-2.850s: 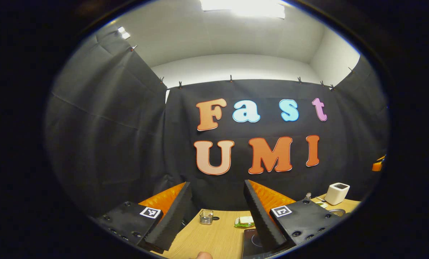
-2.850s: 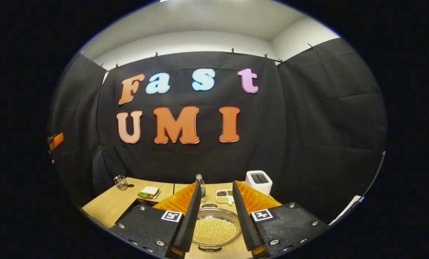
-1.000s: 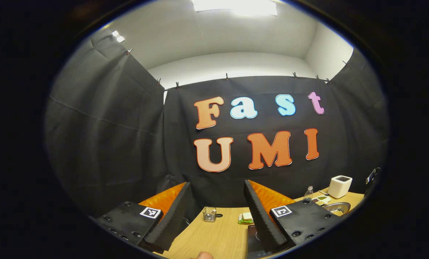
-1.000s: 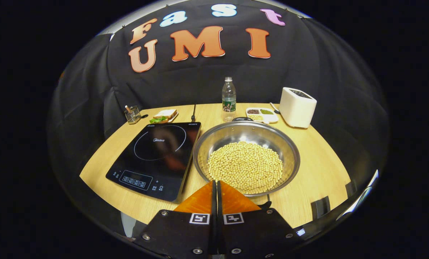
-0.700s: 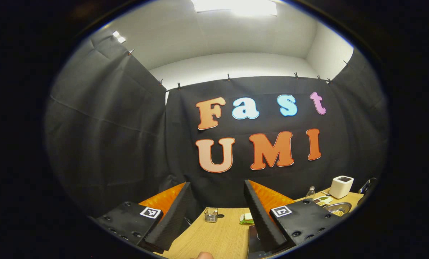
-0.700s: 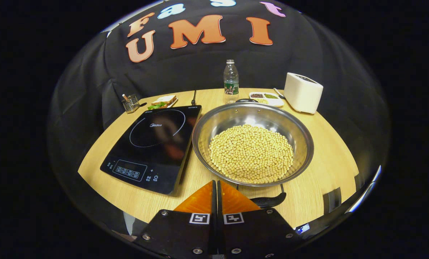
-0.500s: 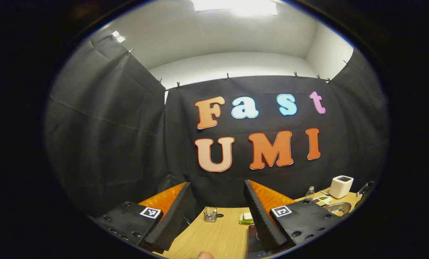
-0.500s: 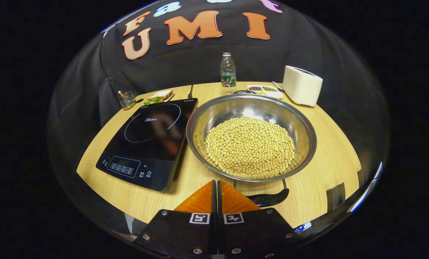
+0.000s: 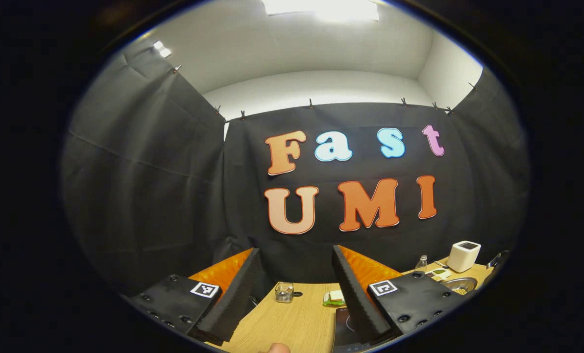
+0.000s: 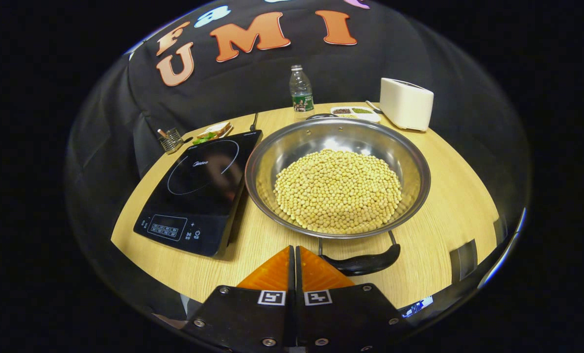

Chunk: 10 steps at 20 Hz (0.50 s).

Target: First push the handle of the pot to place it horizontally, then grasp the pot with both hands and set it on the induction cooktop.

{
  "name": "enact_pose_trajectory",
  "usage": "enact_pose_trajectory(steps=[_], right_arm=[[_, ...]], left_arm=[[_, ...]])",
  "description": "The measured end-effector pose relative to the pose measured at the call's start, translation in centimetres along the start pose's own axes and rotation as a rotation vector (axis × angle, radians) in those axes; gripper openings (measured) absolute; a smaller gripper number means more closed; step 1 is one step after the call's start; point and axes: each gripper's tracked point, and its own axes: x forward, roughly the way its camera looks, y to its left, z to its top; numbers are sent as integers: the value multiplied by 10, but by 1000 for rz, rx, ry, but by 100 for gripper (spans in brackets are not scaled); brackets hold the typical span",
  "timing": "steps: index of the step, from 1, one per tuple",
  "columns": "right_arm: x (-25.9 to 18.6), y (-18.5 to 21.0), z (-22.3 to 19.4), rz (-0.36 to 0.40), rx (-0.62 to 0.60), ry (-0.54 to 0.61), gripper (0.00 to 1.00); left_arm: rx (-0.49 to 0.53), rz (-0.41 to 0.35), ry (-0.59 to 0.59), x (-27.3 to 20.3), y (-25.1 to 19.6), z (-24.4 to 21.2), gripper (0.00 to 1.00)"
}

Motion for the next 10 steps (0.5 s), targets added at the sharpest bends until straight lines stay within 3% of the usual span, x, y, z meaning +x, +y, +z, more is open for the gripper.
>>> enact_pose_trajectory(steps=[10], right_arm=[[-5,-54,6,-83,78,-22,0]], left_arm=[[2,-5,-3,8,-10,3,96]])
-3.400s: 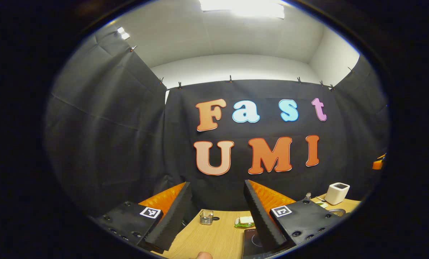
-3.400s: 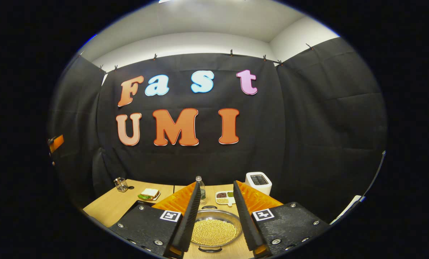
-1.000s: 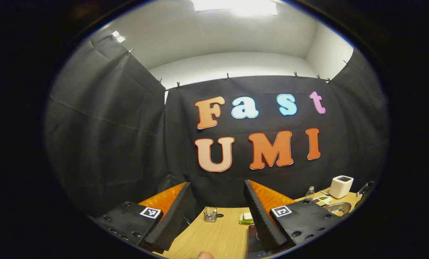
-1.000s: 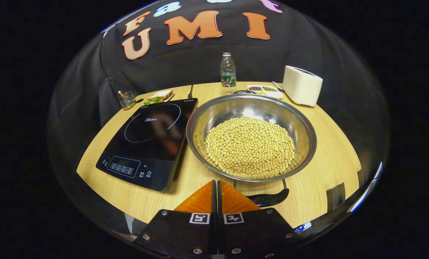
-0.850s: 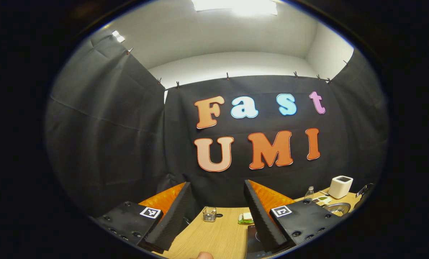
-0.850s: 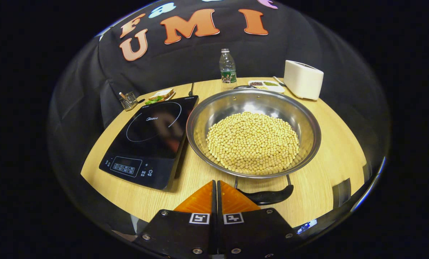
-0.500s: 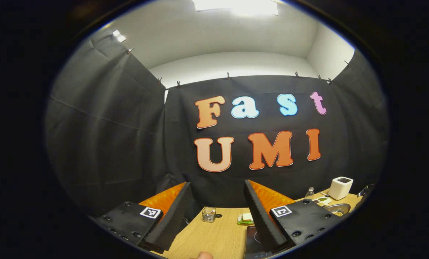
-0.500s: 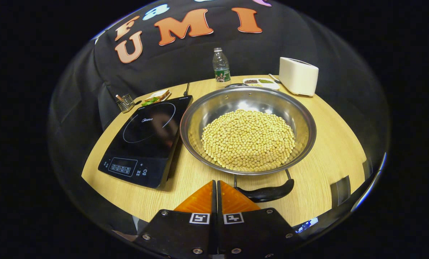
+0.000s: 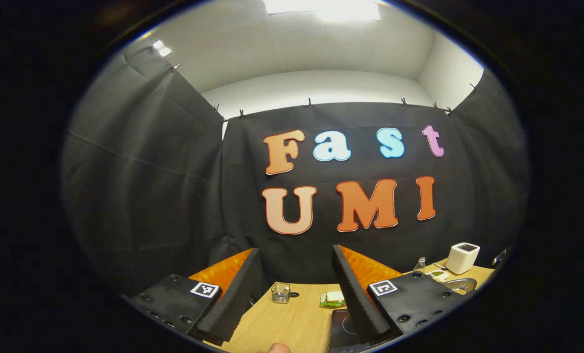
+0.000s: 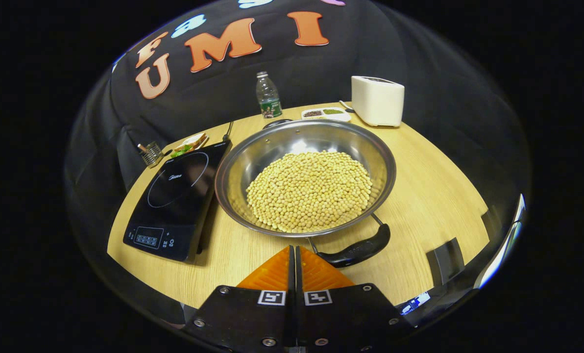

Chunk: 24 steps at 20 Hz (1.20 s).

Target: First push the handle of the pot to place it horizontally, then grasp the pot with both hands and set it on the induction cooktop.

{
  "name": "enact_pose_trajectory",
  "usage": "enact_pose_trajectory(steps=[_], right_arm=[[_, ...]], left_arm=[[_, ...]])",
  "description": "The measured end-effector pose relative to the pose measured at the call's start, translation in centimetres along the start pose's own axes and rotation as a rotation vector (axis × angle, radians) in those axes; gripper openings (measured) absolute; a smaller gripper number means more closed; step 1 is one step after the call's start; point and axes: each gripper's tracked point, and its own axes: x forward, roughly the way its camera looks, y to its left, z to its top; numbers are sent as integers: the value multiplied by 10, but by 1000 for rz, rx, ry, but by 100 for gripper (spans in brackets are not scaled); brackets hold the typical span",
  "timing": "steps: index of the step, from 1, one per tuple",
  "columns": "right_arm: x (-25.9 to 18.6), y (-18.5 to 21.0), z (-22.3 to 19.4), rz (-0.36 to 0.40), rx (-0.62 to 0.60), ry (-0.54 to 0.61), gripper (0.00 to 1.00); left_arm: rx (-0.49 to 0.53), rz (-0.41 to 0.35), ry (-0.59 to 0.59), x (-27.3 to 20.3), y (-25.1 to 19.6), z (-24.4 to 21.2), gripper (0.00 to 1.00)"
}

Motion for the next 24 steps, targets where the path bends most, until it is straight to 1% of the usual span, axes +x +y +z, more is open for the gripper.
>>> enact_pose_trajectory(steps=[1,2,6,7,8,9,10,11,12,15,16,19,20,24], right_arm=[[0,-5,2,-9,6,-3,0],[1,-11,4,-17,13,-6,0],[4,-28,11,-40,38,-18,0],[5,-32,13,-45,43,-21,0],[5,-35,14,-49,50,-23,0],[6,-39,16,-51,55,-24,0],[7,-43,17,-55,62,-27,0],[8,-47,19,-58,70,-30,0],[9,-50,21,-62,77,-32,0],[11,-62,26,-82,87,-38,0],[12,-66,27,-87,90,-41,0],[14,-75,33,-96,103,-48,0],[15,-78,34,-100,107,-52,0],[19,-90,41,-112,128,-64,0]], left_arm=[[-1,-1,-2,0,-2,2,96],[-2,-2,-4,-1,-3,3,99],[-4,-4,-6,0,-9,4,99],[-3,-3,-5,0,-9,5,96],[-1,-2,-4,0,-11,5,95],[0,-2,-3,2,-11,4,96],[0,-3,-2,4,-12,5,99],[1,-5,-2,3,-14,6,99],[2,-4,-4,2,-16,7,96],[5,-5,-7,3,-19,8,96],[4,-7,-6,4,-22,8,99],[11,-12,-3,4,-26,9,99],[16,-12,-3,6,-28,9,96],[25,-12,0,8,-34,12,96]])
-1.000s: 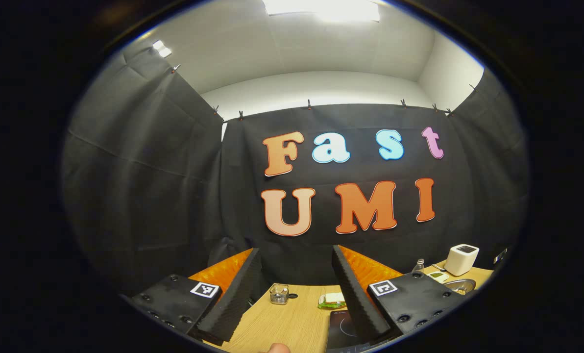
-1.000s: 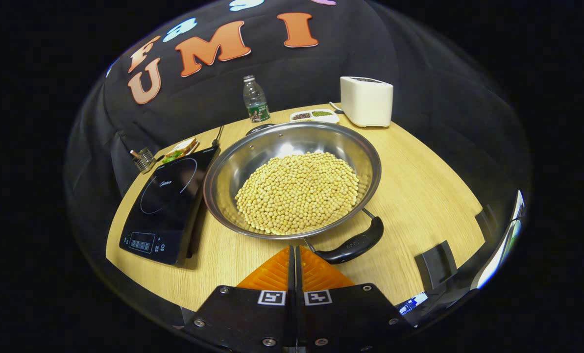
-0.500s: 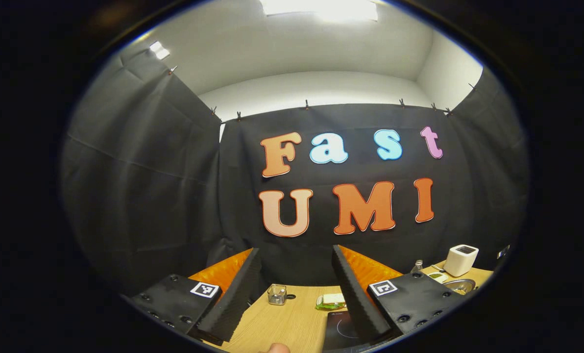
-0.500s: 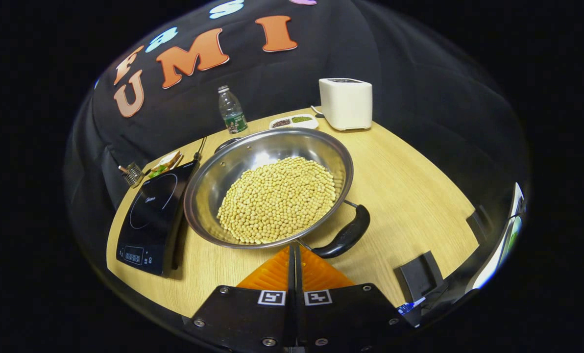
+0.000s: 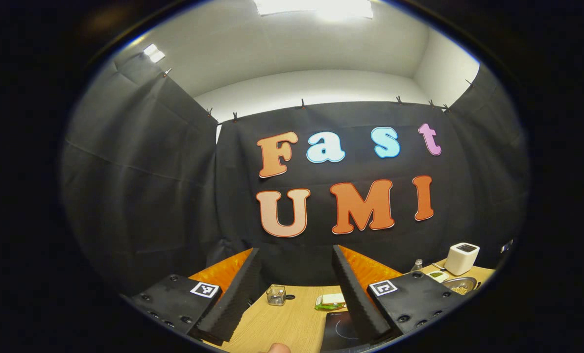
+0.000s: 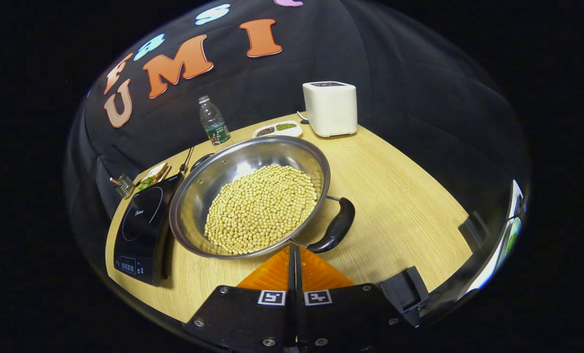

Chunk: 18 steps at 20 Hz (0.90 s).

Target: First push the handle of the pot to place it horizontally, then grasp the pot with both hands and set it on the induction cooktop.

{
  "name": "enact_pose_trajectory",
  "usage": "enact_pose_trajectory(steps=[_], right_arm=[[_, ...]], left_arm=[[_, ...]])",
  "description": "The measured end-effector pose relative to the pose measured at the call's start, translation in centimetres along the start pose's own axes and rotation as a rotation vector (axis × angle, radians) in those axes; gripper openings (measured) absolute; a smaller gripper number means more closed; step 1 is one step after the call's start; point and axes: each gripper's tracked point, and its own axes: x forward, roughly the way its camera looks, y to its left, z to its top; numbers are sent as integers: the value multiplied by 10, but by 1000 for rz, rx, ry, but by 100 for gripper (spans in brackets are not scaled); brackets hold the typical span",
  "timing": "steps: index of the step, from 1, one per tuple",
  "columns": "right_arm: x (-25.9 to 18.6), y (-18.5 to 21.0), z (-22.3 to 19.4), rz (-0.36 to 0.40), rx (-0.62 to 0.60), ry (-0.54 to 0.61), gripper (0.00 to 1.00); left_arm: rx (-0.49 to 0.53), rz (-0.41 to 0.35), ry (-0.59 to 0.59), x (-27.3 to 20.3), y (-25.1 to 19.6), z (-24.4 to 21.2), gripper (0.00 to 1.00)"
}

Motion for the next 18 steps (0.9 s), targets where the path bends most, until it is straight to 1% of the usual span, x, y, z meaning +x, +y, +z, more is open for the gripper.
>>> enact_pose_trajectory(steps=[3,4,5,6,8,11,12,15,16,17,18], right_arm=[[5,-10,8,-17,9,-9,0],[6,-14,10,-23,15,-12,0],[7,-17,12,-29,19,-15,0],[9,-20,14,-36,22,-17,0],[13,-25,20,-50,24,-21,0],[19,-33,27,-63,30,-25,0],[21,-34,30,-67,32,-26,0],[30,-39,38,-78,39,-31,0],[32,-39,41,-79,40,-32,0],[35,-41,44,-80,43,-32,0],[38,-42,47,-80,44,-35,0]], left_arm=[[1,-11,-9,-2,-6,5,96],[4,-11,-13,-2,-7,6,99],[6,-11,-13,-2,-7,6,99],[7,-11,-12,-1,-7,6,93],[8,-11,-5,2,-11,3,99],[3,-9,7,6,-13,-2,99],[4,-6,10,8,-13,-4,96],[7,4,16,12,-13,-6,96],[8,5,18,12,-13,-7,99],[8,6,20,13,-13,-8,96],[9,7,21,14,-14,-9,96]])
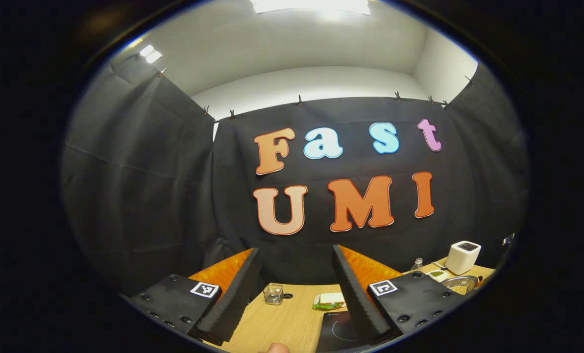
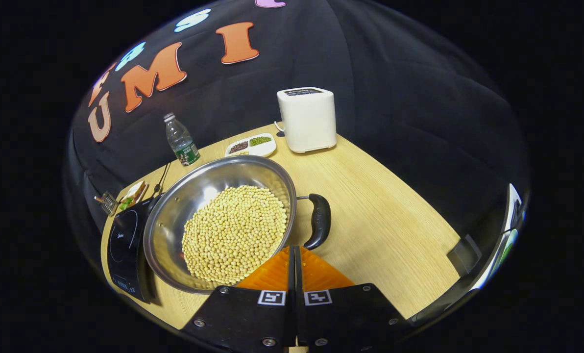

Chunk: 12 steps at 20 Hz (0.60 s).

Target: First push the handle of the pot to place it horizontally, then grasp the pot with both hands and set it on the induction cooktop.

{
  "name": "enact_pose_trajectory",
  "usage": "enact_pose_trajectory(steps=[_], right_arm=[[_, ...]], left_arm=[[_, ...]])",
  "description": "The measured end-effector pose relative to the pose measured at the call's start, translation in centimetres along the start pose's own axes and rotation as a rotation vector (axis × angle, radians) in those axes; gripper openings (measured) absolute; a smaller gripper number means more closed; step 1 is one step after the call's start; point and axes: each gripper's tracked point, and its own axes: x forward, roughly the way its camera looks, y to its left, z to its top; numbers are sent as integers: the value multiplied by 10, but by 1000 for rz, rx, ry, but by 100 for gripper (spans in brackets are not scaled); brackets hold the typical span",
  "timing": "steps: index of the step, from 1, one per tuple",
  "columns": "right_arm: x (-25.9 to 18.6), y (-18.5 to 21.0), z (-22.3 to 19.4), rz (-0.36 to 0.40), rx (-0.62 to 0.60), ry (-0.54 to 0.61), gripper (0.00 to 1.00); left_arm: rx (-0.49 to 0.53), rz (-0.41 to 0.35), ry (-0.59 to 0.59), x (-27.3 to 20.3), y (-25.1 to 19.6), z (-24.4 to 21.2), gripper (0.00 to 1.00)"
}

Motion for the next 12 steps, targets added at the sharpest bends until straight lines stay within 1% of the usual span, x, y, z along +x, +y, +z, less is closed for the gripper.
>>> enact_pose_trajectory(steps=[1,2,9,10,11,12], right_arm=[[3,-1,3,-1,-1,-2,0],[6,-1,5,-3,-2,-3,0],[27,-2,25,-12,-13,-15,0],[30,-2,27,-10,-15,-17,0],[32,-2,29,-10,-18,-18,0],[34,-1,32,-11,-20,-21,0]], left_arm=[[1,0,0,2,-1,0,99],[2,2,1,3,-2,-1,96],[0,-1,33,15,-11,-17,96],[-1,-1,39,17,-12,-19,99],[-1,-2,44,20,-13,-21,99],[3,0,46,22,-16,-23,96]])
